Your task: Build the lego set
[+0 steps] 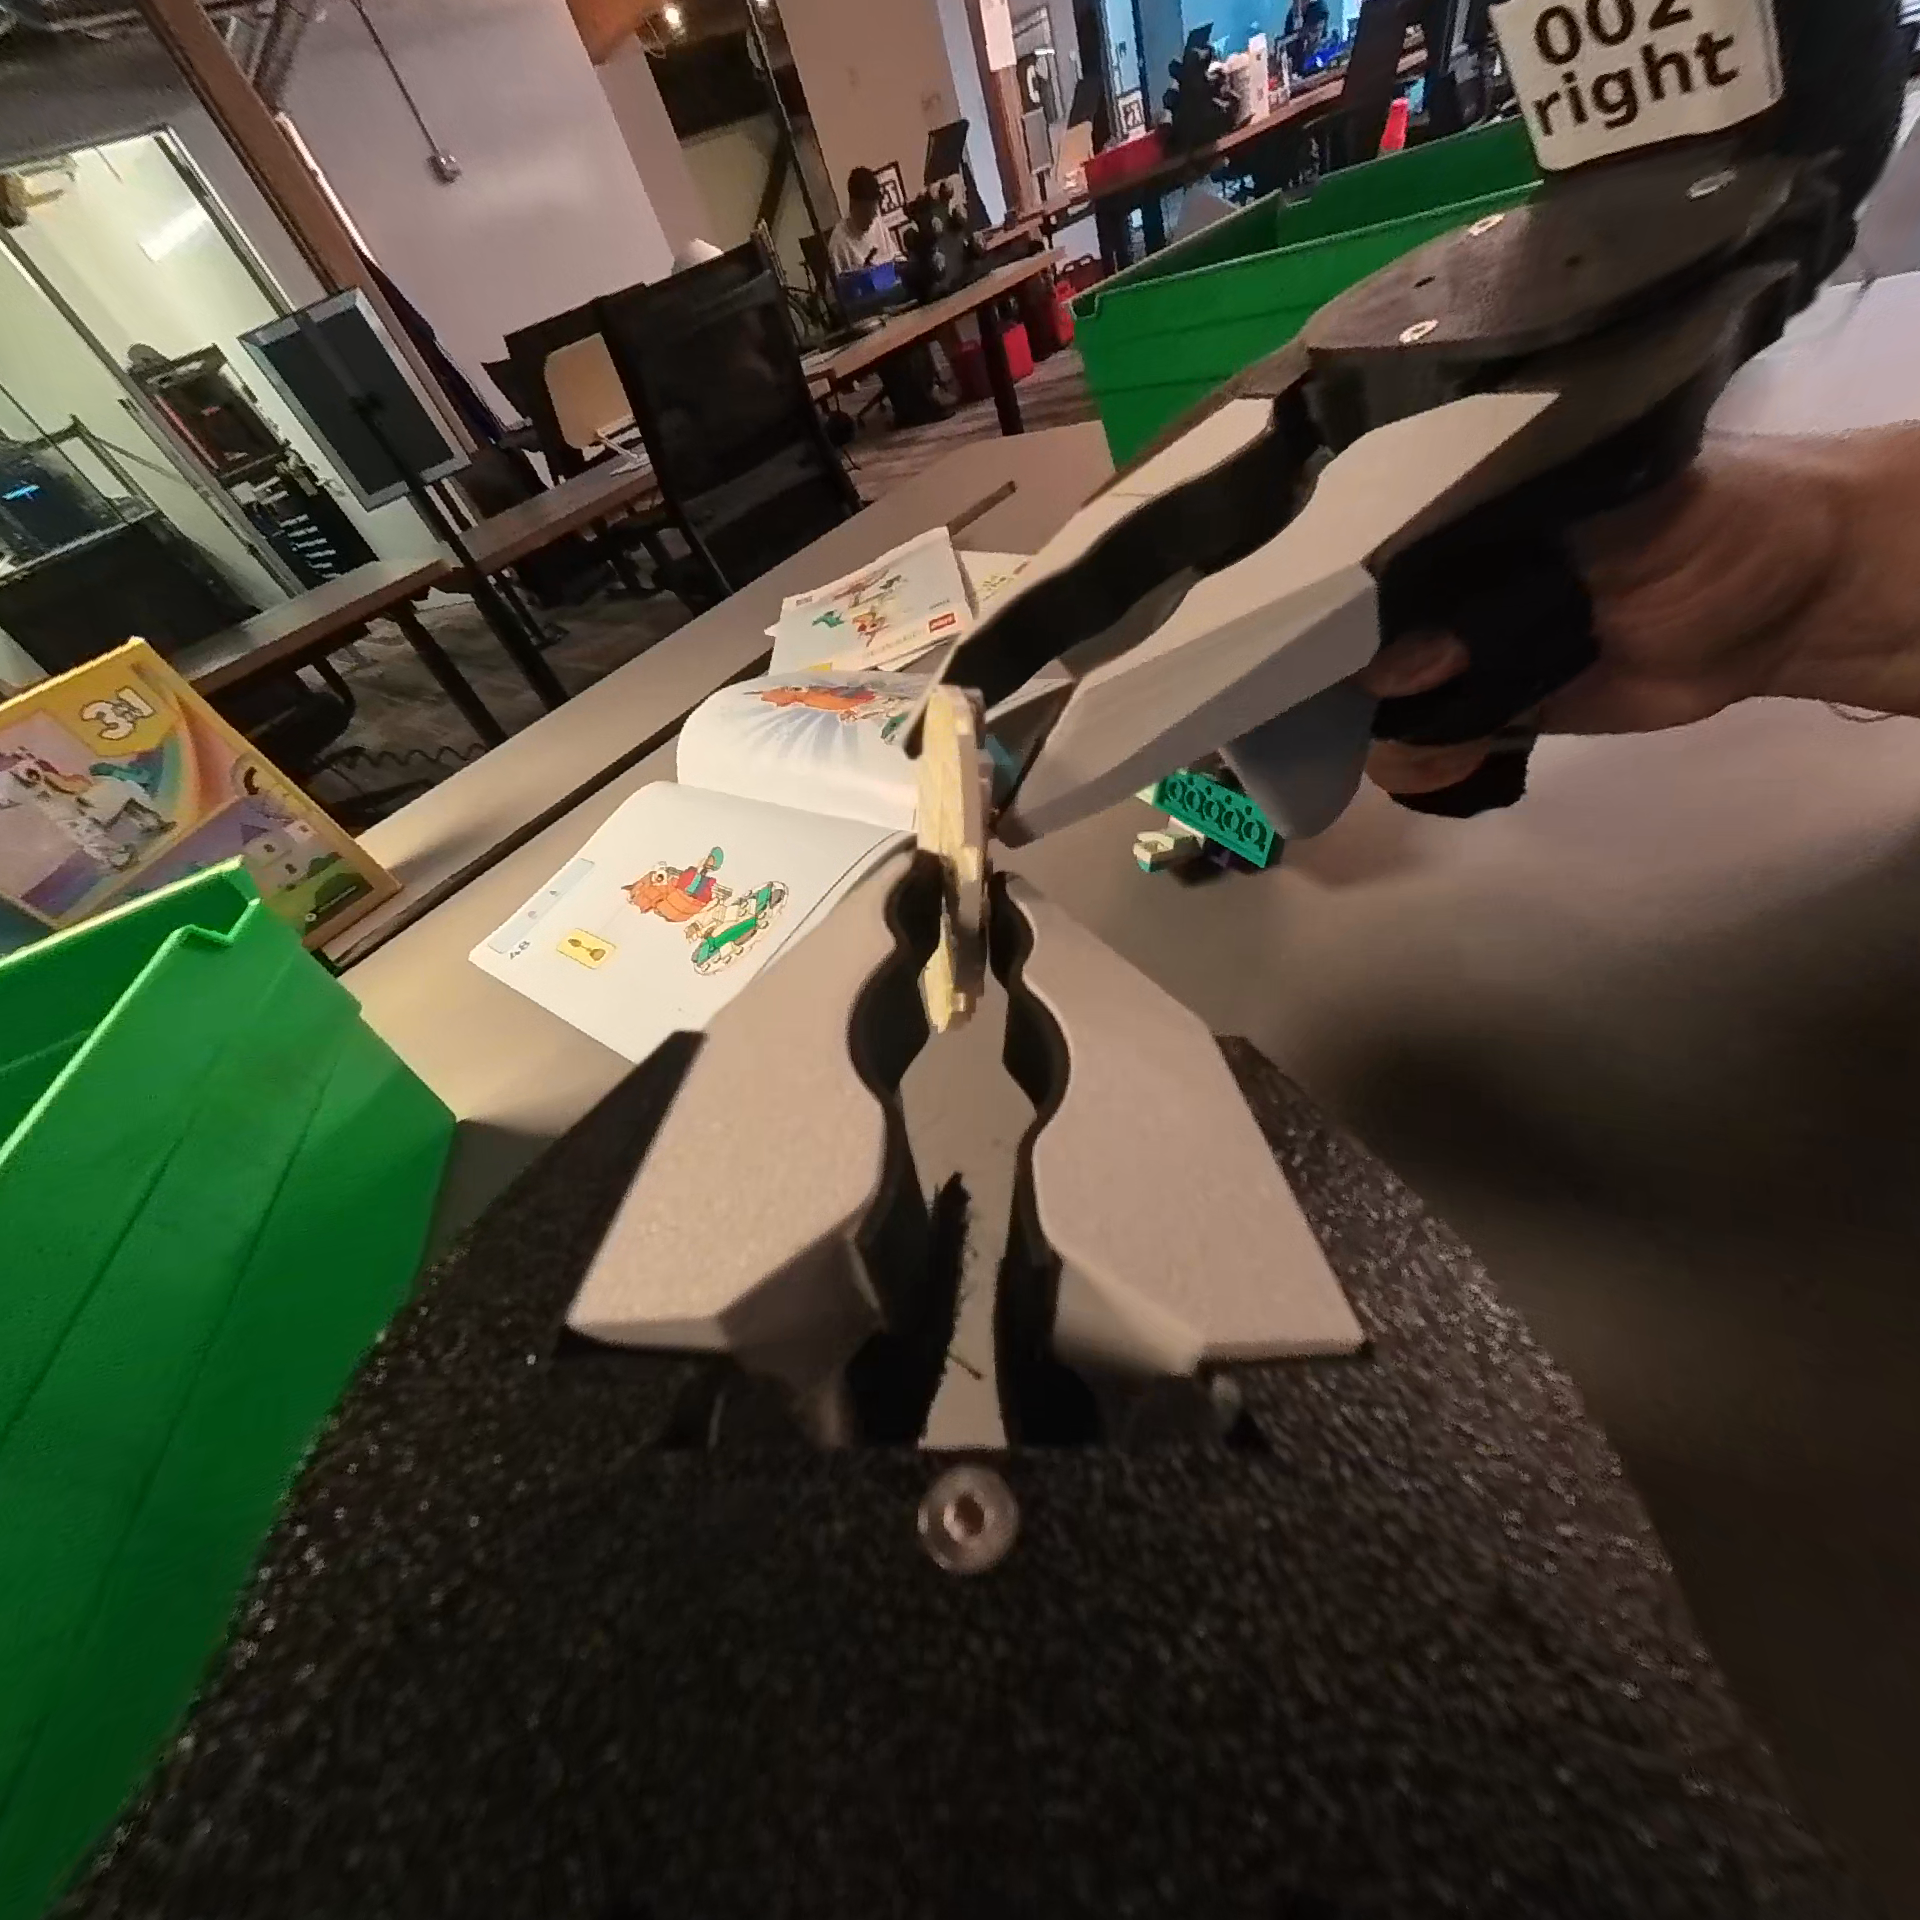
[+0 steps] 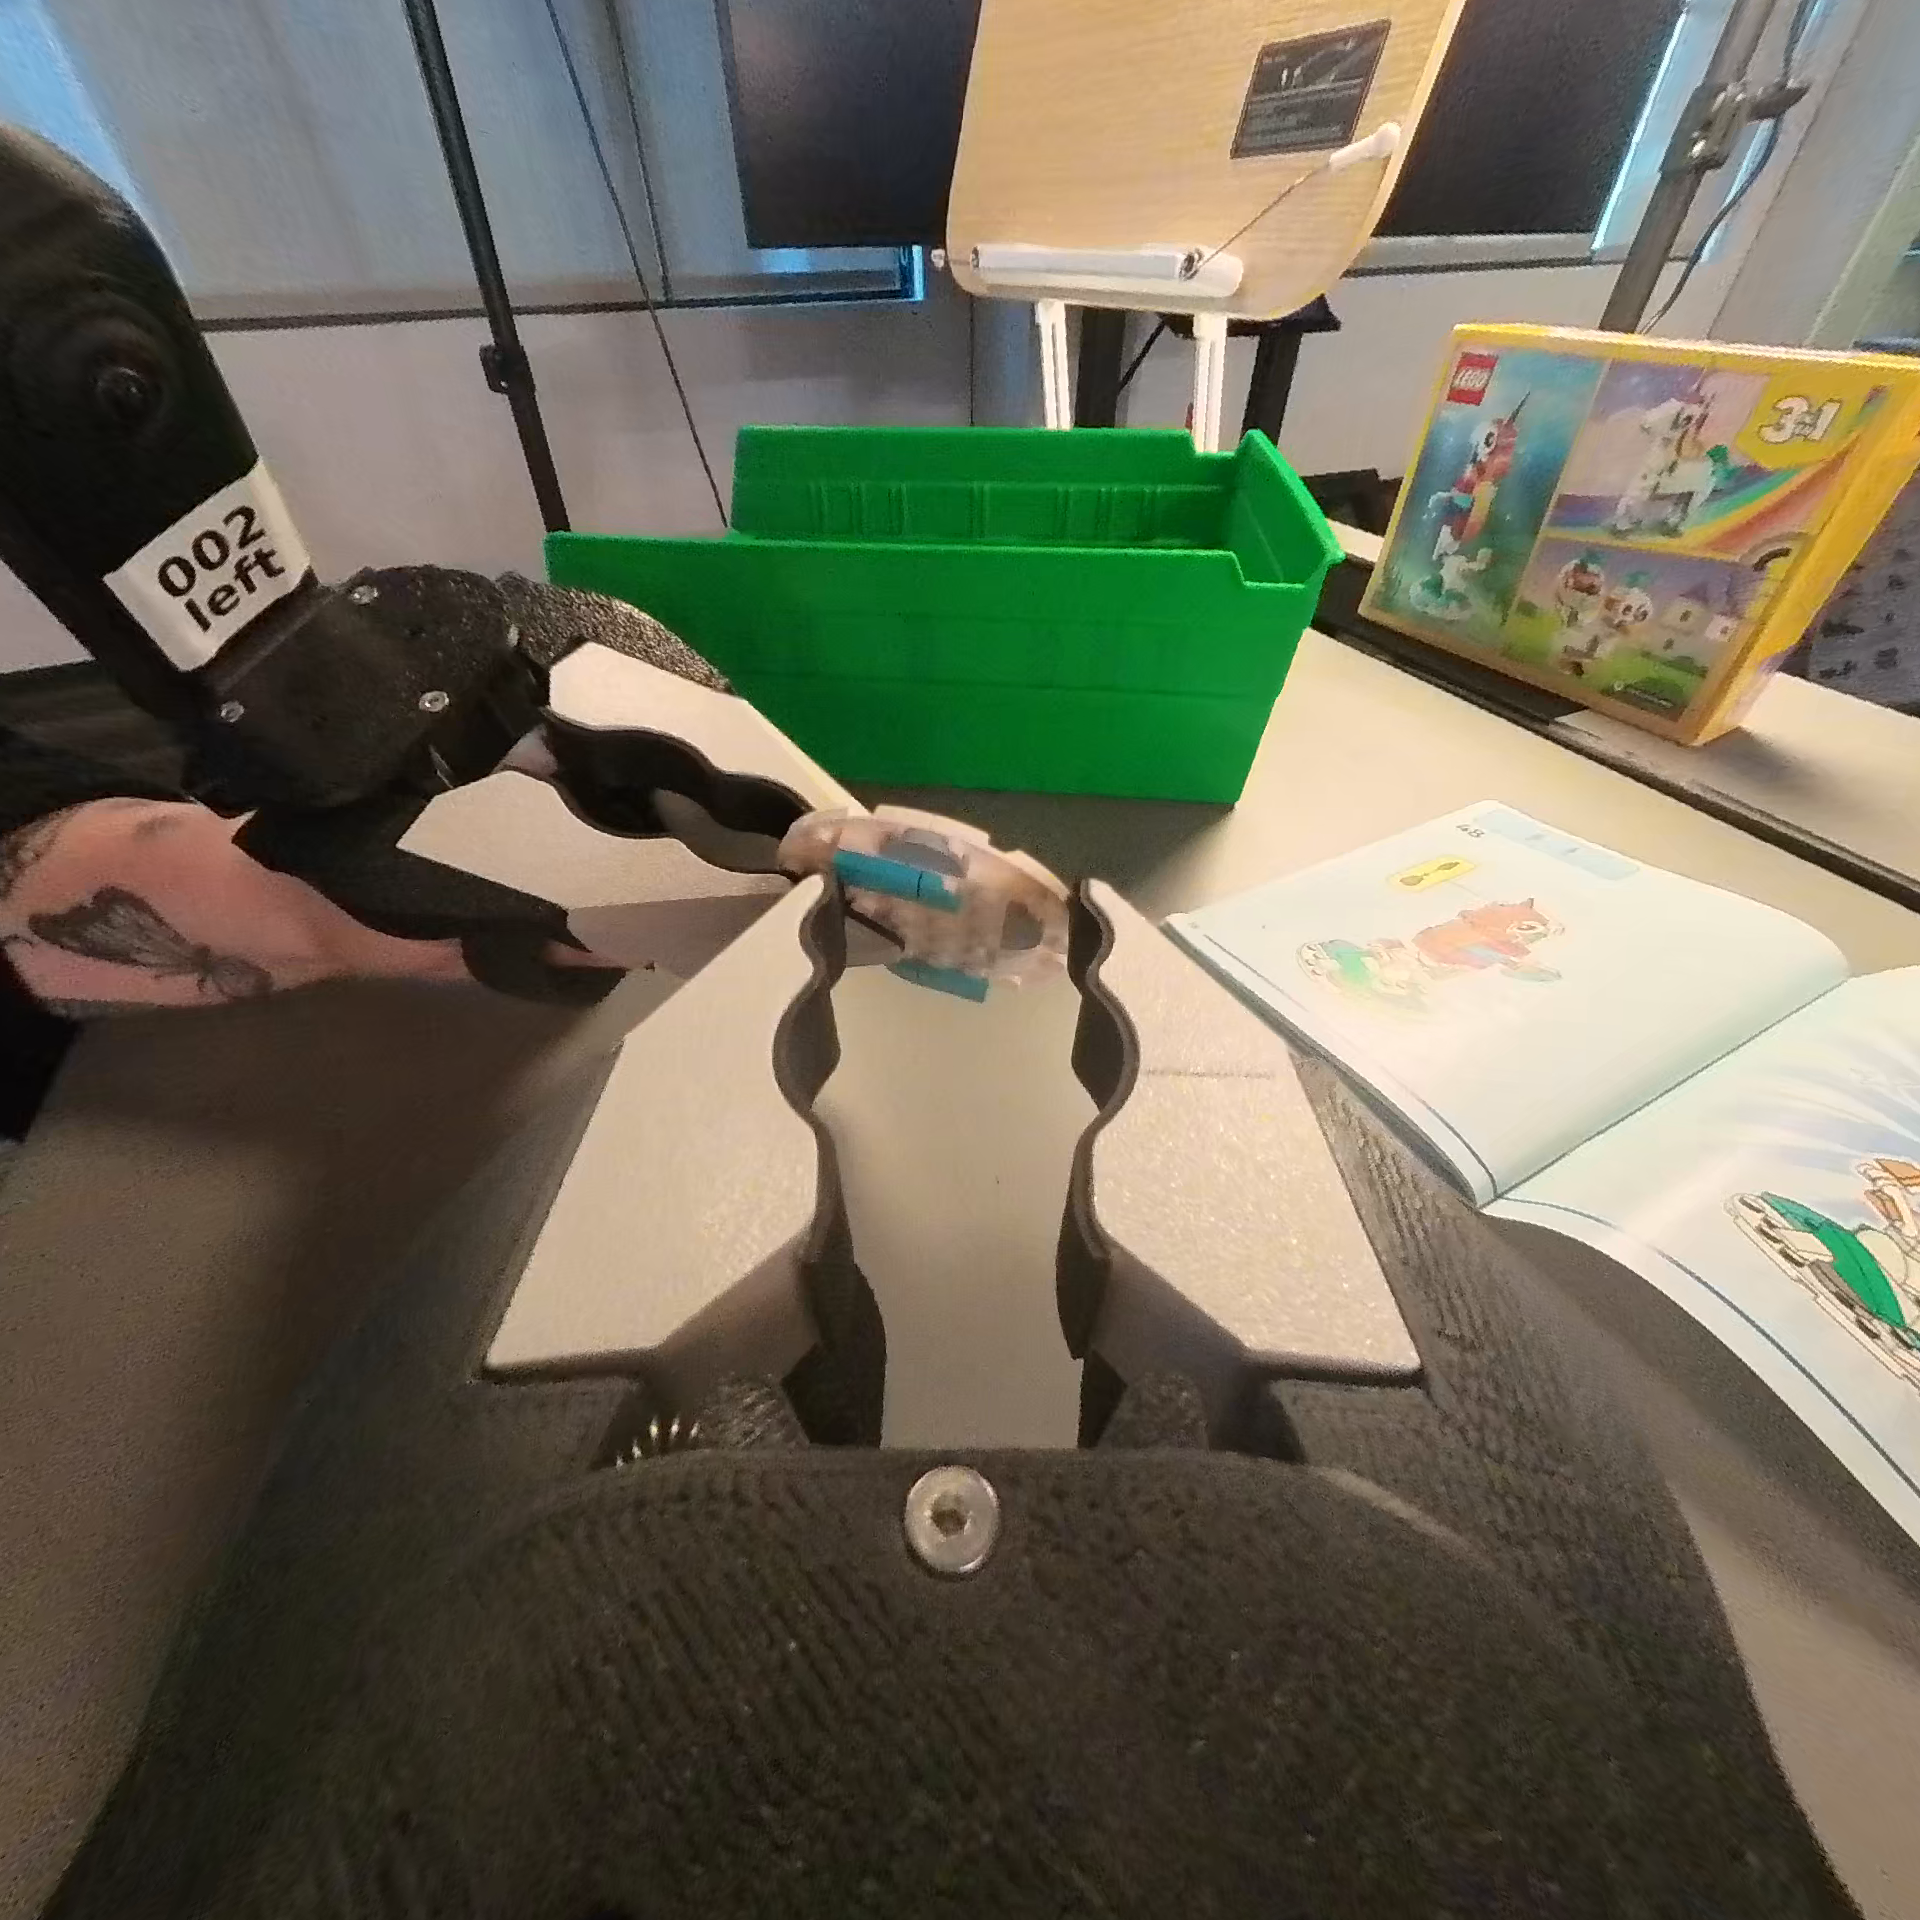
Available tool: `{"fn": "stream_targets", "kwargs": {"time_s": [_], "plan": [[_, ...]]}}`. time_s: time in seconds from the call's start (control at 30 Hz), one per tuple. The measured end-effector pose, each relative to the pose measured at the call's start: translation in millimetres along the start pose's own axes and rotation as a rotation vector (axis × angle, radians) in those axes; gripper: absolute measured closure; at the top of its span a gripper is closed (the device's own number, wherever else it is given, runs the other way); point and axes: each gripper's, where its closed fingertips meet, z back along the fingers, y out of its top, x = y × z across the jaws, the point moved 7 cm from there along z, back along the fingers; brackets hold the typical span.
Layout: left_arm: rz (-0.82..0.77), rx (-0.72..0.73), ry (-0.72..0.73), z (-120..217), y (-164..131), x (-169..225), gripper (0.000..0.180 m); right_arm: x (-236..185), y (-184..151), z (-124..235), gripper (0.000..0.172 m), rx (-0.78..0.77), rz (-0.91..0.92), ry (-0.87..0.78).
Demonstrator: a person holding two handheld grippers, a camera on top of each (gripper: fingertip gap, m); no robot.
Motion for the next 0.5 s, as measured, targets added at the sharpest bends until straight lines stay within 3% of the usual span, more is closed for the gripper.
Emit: {"fn": "stream_targets", "kwargs": {"time_s": [0.03,0.07,0.13,0.27,0.37,0.5], "plan": [[0.001,-0.006,-0.006,-0.4,-0.7,0.1,0.175,1.7,-0.8,0.8,0.130,-0.007,0.005,-0.009],[0.006,-0.010,-0.014,0.0,-1.8,-0.7,0.176,4.9,-1.5,3.1,0.148,-0.013,0.026,-0.032],[0.052,0.000,-0.046,0.5,-2.2,-2.1,0.176,5.9,-1.7,6.3,0.155,-0.019,0.041,-0.027],[0.027,-0.023,-0.024,-1.6,-3.8,-0.3,0.176,7.1,-4.0,5.6,0.154,-0.042,0.030,-0.026],[0.002,-0.038,0.024,-3.4,-4.5,-2.1,0.176,4.6,-3.4,1.0,0.129,-0.014,-0.087,0.035],[-0.020,-0.042,0.039,-2.6,-4.5,-2.5,0.176,3.5,-2.8,-2.6,0.129,0.005,-0.112,0.008]]}}
